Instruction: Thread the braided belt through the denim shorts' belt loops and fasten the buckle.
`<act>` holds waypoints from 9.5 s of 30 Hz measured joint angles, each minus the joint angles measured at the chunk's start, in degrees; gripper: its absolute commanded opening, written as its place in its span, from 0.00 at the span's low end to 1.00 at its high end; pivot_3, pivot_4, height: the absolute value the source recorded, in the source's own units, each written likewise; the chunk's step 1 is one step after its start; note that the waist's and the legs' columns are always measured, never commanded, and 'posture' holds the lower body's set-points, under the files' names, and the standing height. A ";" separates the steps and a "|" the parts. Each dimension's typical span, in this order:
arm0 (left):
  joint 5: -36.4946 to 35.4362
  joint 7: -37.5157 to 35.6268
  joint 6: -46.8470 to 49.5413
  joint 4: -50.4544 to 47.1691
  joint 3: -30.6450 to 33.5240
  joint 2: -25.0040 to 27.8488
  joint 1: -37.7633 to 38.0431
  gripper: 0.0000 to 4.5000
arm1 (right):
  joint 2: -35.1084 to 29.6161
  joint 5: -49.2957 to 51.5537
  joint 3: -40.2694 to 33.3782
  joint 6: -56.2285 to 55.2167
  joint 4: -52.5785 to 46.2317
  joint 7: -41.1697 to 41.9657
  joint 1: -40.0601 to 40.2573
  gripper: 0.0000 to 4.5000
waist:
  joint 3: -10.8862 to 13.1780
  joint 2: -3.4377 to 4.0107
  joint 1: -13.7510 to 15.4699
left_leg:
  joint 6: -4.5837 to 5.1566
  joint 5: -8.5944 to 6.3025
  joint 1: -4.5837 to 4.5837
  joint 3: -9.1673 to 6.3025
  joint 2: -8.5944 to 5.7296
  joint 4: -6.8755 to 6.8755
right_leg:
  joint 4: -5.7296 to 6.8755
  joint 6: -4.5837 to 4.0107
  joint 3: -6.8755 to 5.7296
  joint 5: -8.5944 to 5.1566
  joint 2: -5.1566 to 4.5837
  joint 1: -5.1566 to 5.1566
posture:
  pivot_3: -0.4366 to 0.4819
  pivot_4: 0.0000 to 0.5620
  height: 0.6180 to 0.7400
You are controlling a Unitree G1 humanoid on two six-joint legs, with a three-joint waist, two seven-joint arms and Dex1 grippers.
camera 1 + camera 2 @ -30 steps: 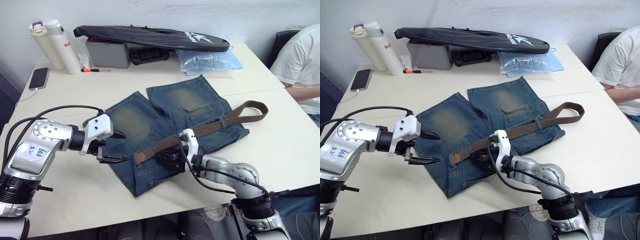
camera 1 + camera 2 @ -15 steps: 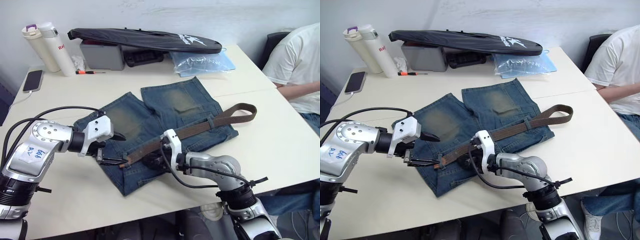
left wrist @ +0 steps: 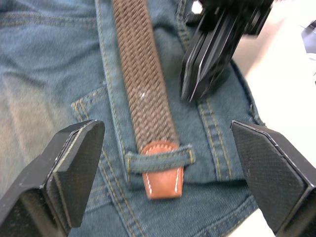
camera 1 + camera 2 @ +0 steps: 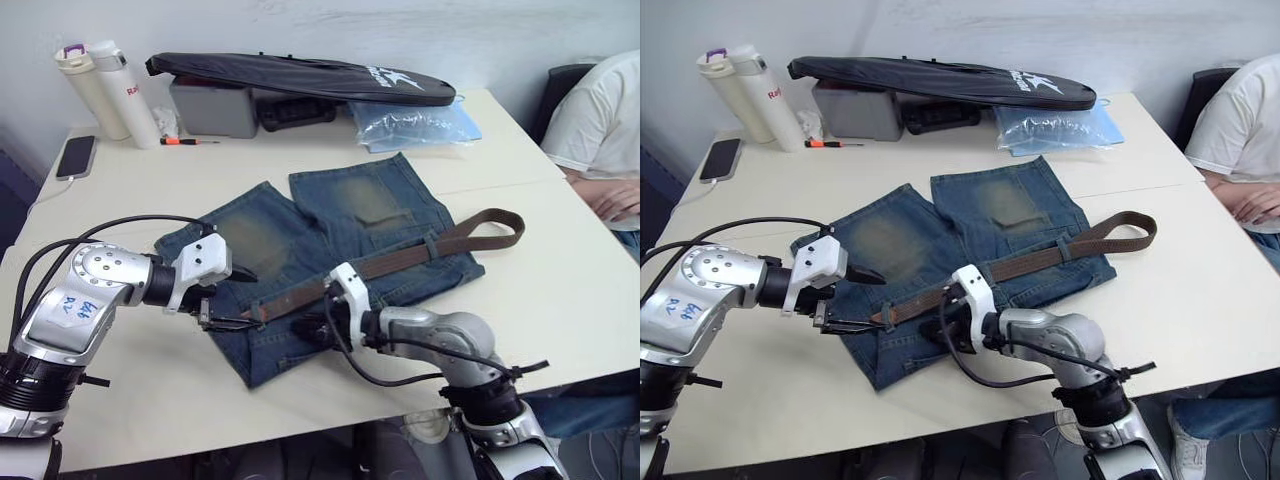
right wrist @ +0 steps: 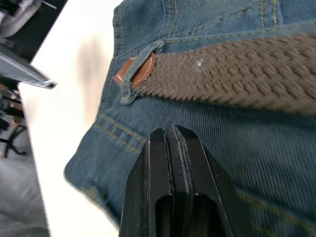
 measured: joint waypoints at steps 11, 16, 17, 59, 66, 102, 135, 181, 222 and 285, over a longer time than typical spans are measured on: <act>0.88 -2.81 -8.07 3.84 4.70 3.55 4.32 1.00 | -26.16 2.32 -5.07 1.53 -15.18 13.28 -6.70 1.00 | 0.25 0.21 -0.10 | 0.22 -0.19 -0.20 0.13 -0.07 -0.04 | -0.62 0.18 -0.07 0.09 0.00 -0.03 | 0.48 0.27 1.00; 0.94 -4.67 -12.10 2.72 7.88 6.39 10.45 1.00 | -38.34 -4.71 -3.15 -5.65 -14.94 22.05 -6.84 1.00 | 0.35 0.25 -0.07 | 0.17 -0.22 -0.17 0.23 -0.07 -0.01 | -0.72 0.18 -0.05 0.09 -0.05 -0.01 | 0.48 0.27 1.00; 0.93 -4.99 -12.79 2.53 8.73 6.60 11.45 1.00 | -40.30 -6.22 -3.16 -6.96 -14.20 23.30 -6.83 0.94 | 0.36 0.23 -0.06 | 0.16 -0.22 -0.18 0.25 -0.07 0.01 | -0.76 0.14 -0.05 0.07 -0.06 -0.01 | 0.48 0.27 1.00; 16.15 -2.93 -33.03 17.26 -5.56 -6.08 0.98 0.56 | -30.98 -27.72 -1.10 -9.71 9.38 18.06 -7.30 0.00 | 0.15 0.10 1.17 | 0.13 -0.20 -0.13 0.38 -0.05 0.43 | -0.28 0.37 0.00 0.27 -0.03 0.12 | 0.48 0.27 1.00; 14.30 -4.14 -32.21 16.06 -3.56 -4.07 1.96 0.56 | -30.73 -28.21 -1.16 -10.13 9.42 18.34 -7.16 0.00 | 0.14 0.09 1.15 | 0.13 -0.20 -0.13 0.37 -0.05 0.44 | -0.25 0.37 0.00 0.26 -0.03 0.12 | 0.48 0.27 1.00; 33.49 29.32 -86.50 26.70 4.62 -6.01 13.17 0.56 | -28.45 -32.11 -0.99 -9.66 9.91 19.15 -8.02 0.00 | -0.05 0.26 1.13 | 0.20 -0.26 -0.07 0.41 -0.01 0.61 | -0.19 0.36 0.01 0.27 -0.10 0.13 | 0.48 0.27 1.00; 41.59 42.07 -87.36 28.45 3.31 -6.32 17.16 0.04 | -27.43 -32.82 -1.15 -7.08 7.93 18.09 -8.00 0.00 | -0.07 0.31 1.07 | 0.21 -0.26 -0.05 0.43 0.04 0.49 | -0.18 0.29 -0.05 0.23 -0.09 0.09 | 0.48 0.27 1.00; 37.24 55.36 -94.30 62.54 43.04 15.20 59.51 0.02 | -22.01 -37.38 5.39 -15.57 21.65 26.84 -17.33 0.00 | -0.32 -0.15 -1.44 | -0.63 -0.88 0.84 1.93 0.99 -0.14 | 0.27 -0.41 -1.34 -0.11 -0.26 -0.42 | 0.48 0.27 1.00; 6.25 8.46 -26.80 11.08 0.50 3.43 16.27 0.99 | -29.99 -25.15 -3.28 1.77 -1.13 27.36 -14.37 0.00 | -0.07 0.39 -0.16 | -1.28 -1.08 0.71 3.49 0.97 0.09 | -0.27 -0.20 -3.34 0.72 -1.03 -0.73 | 0.48 0.27 1.00; -19.87 3.56 8.00 1.23 29.52 6.59 19.17 0.99 | -36.86 -23.01 -1.56 -6.75 4.56 35.64 -16.32 0.00 | -0.06 0.54 0.99 | -1.21 -1.27 0.63 3.52 0.97 0.47 | -0.19 -0.16 -3.29 0.78 -1.07 -0.73 | 0.48 0.27 1.00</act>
